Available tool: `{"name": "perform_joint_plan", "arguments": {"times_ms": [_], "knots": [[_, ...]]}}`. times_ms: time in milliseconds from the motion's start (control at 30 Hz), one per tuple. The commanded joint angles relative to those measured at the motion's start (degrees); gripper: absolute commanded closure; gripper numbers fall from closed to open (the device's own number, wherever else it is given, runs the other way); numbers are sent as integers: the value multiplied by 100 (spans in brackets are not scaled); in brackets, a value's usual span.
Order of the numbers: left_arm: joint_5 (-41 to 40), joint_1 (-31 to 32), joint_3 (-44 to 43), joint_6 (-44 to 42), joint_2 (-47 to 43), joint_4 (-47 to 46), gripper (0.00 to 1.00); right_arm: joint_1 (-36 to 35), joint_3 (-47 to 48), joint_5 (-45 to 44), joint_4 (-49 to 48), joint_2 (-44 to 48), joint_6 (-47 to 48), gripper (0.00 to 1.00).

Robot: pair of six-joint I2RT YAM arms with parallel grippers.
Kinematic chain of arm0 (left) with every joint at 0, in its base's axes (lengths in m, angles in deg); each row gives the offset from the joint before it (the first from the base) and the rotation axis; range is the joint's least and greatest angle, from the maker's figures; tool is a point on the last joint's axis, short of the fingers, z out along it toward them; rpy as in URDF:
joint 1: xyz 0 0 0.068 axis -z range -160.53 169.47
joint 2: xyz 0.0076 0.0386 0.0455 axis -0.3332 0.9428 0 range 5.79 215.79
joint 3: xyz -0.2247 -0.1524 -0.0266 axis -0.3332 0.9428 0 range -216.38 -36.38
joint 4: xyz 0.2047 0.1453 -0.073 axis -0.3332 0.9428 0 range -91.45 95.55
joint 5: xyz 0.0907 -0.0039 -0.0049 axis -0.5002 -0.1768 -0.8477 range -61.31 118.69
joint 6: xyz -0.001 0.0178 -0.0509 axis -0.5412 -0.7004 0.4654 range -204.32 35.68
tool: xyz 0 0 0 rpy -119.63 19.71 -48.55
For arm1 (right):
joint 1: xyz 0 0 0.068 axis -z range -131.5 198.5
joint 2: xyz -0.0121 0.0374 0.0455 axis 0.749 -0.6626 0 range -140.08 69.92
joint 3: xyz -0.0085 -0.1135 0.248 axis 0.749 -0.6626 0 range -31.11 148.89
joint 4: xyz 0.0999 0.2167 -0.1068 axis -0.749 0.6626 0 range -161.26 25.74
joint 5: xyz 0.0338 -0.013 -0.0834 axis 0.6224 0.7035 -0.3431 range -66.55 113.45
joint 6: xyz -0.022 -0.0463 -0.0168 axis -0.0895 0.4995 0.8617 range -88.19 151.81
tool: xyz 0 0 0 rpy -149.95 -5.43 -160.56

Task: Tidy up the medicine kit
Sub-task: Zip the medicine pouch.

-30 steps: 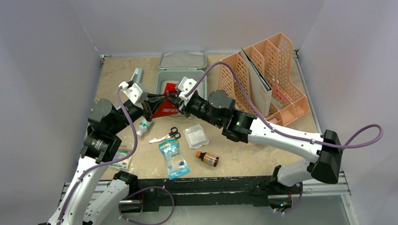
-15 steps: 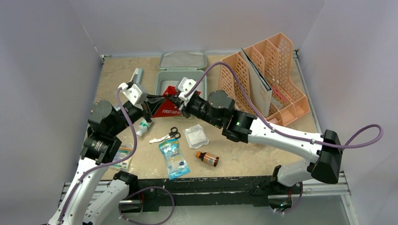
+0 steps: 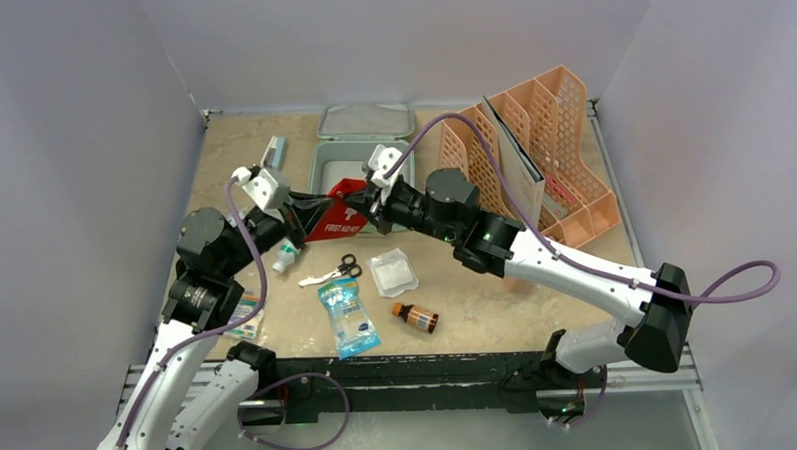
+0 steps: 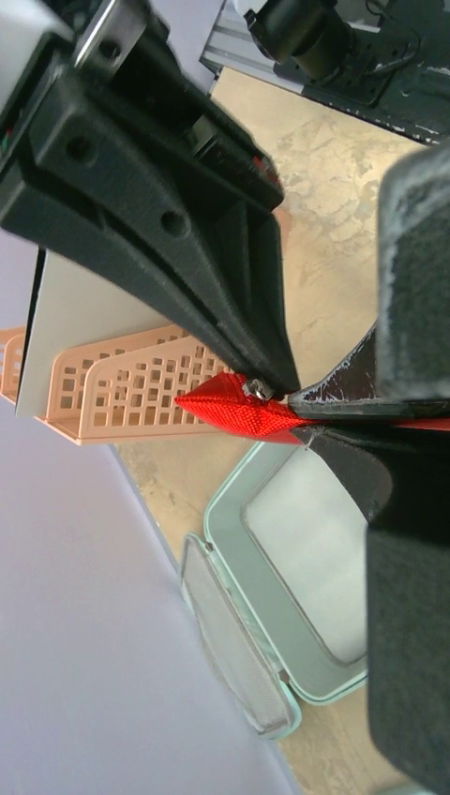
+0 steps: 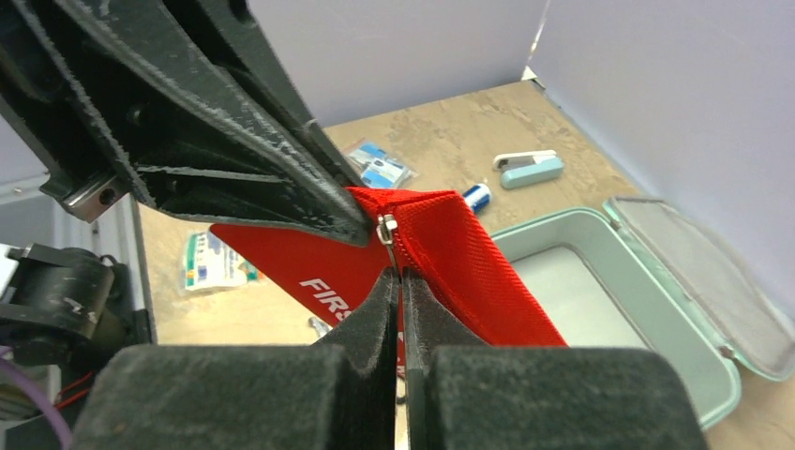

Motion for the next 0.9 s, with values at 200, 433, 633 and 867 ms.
{"name": "perform_joint_plan", "arguments": {"times_ms": [200, 433, 633, 867], "knots": [[106, -10, -35, 342, -221, -772, 100, 618, 62, 1106, 499, 201, -775, 100], [149, -11, 32, 512, -273, -988, 100, 650, 114, 1404, 714, 144, -871, 100], [65, -13, 16, 512, -308, -860, 100, 879, 142, 1749, 782, 92, -1002, 100], [176, -17, 131, 791, -215, -1307, 100, 974, 326, 2101, 993, 66, -1356, 100]]}}
